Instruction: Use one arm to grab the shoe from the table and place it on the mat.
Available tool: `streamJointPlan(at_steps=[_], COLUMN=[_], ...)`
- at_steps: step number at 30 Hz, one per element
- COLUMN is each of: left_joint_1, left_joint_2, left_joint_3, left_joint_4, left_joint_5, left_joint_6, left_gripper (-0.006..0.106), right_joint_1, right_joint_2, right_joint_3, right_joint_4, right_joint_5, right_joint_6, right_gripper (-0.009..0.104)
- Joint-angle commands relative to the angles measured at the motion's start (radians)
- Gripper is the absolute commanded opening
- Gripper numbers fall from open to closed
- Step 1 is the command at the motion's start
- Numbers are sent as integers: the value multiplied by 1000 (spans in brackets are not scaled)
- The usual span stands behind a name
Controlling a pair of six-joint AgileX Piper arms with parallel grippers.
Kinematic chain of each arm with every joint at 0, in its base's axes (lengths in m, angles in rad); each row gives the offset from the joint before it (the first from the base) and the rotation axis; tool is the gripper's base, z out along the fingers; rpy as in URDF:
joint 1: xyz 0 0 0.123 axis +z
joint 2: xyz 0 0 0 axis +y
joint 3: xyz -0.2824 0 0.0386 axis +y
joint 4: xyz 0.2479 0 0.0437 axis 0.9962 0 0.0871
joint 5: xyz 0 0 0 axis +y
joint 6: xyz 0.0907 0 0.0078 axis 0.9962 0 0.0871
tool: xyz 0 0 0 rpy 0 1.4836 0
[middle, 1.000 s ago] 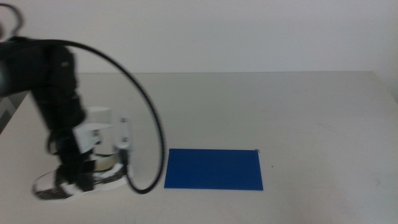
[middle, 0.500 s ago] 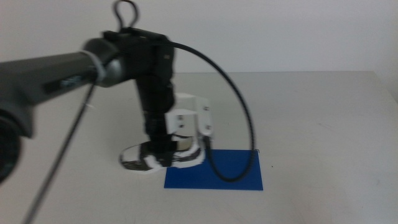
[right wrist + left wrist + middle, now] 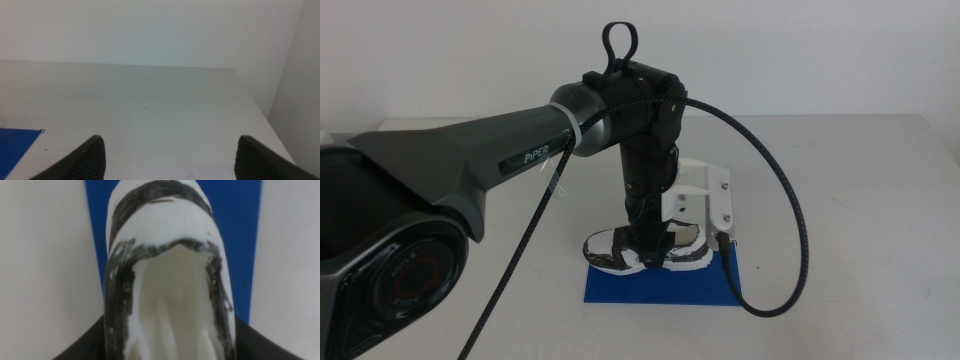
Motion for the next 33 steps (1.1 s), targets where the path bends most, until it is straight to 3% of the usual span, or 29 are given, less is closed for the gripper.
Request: streamJointPlan(at_steps=[1, 21, 22, 24, 28, 31, 33], left_joint_1=[-12, -16, -16, -16, -16, -16, -16], left_joint_2=[-63, -26, -26, -26, -26, -26, -30], left_joint_3=[-35, -35, -35, -35, -35, -35, -35], left_joint_4=[-20, -76, -76, -82, -75, -67, -62], left_joint_5=[87, 65, 59, 47, 48, 61, 68], left_joint_6=[-14, -15, -15, -14, -14, -15, -15], left_gripper=[36, 39, 41, 62, 83, 94, 94], right_joint_1=[-5, -5, -5, -5, -5, -5, -5], right_joint_2=[-21, -21, -21, -21, -21, -21, -21], right_joint_3=[-10, -10, -10, -10, -10, -10, -10], right_joint_4=[-8, -8, -8, -8, -8, -8, -8], right_joint_5=[-79, -79, -79, -79, -79, -79, -79], right_joint_6=[-13, -13, -13, -13, -13, -13, -13], right_gripper=[66, 66, 66, 66, 66, 66, 66])
